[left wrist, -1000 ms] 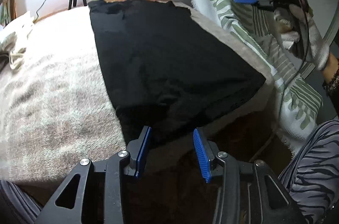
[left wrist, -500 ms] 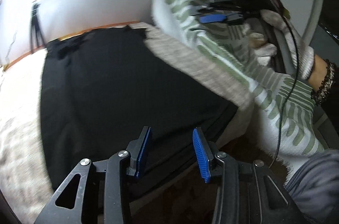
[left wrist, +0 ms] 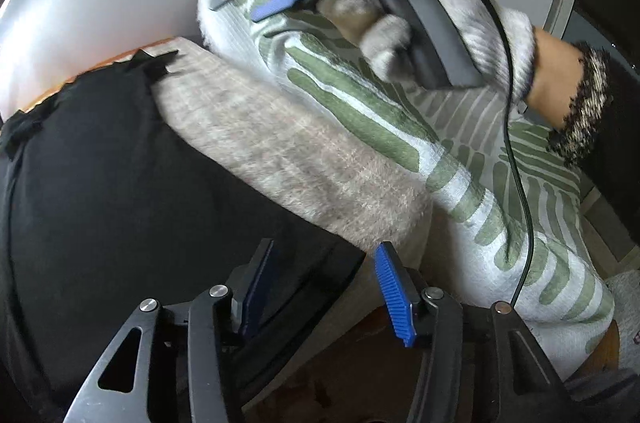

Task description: Fold small clothes

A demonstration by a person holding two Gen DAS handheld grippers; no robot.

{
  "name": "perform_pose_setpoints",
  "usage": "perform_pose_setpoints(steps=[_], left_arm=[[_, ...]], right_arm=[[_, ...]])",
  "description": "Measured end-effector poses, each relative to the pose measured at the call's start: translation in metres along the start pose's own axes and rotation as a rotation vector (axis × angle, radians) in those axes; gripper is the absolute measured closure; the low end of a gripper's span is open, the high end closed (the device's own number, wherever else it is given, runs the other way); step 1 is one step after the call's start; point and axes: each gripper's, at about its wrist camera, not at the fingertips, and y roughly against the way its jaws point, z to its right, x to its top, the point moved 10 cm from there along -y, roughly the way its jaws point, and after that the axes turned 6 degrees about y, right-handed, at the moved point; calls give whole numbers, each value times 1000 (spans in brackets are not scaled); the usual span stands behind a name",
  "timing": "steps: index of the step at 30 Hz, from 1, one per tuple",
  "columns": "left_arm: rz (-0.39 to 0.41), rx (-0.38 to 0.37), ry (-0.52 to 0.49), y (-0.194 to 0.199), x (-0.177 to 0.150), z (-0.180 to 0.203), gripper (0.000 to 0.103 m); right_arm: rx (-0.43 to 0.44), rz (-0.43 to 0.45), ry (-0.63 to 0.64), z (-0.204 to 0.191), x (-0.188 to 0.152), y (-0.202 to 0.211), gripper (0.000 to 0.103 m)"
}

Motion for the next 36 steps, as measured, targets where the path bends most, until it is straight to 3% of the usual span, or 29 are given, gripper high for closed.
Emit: perform_pose_setpoints(steps=[4,7,8,9,11,16,24,26,27,28,36], left_arm=[[-24,21,5,-15,-3,1,46],[-15,58,4,-23,-2,-4,63],[-10,65,7,-24,0,-7,80],[-9,62,21,-26,2,-11,89],[-3,29,81,-26,6,-20,97],[31,-38,204,-10,10,-35,99],[77,-59,250,11,9,-41,99],[84,-62,273,15,8,-46,99],[84,-68,289,16,8,-48,99],[85,-71,299,19,5,-49,99],[127,-78,343,38,4,-64,99]], right_arm=[[25,-1,-15,4,7,-15,51],[50,-2,-28,6,13,-28,51],[64,-4,-37,6,15,-34,51],[76,-7,-45,6,18,-40,51],[91,-11,-57,6,22,-52,51],[125,-39,-113,7,28,-88,51],[146,-79,-218,9,38,-145,51],[128,-96,-220,9,40,-156,66],[130,-108,-214,7,41,-161,86],[129,-115,-206,5,42,-164,95],[62,-48,-108,-17,71,-153,101]])
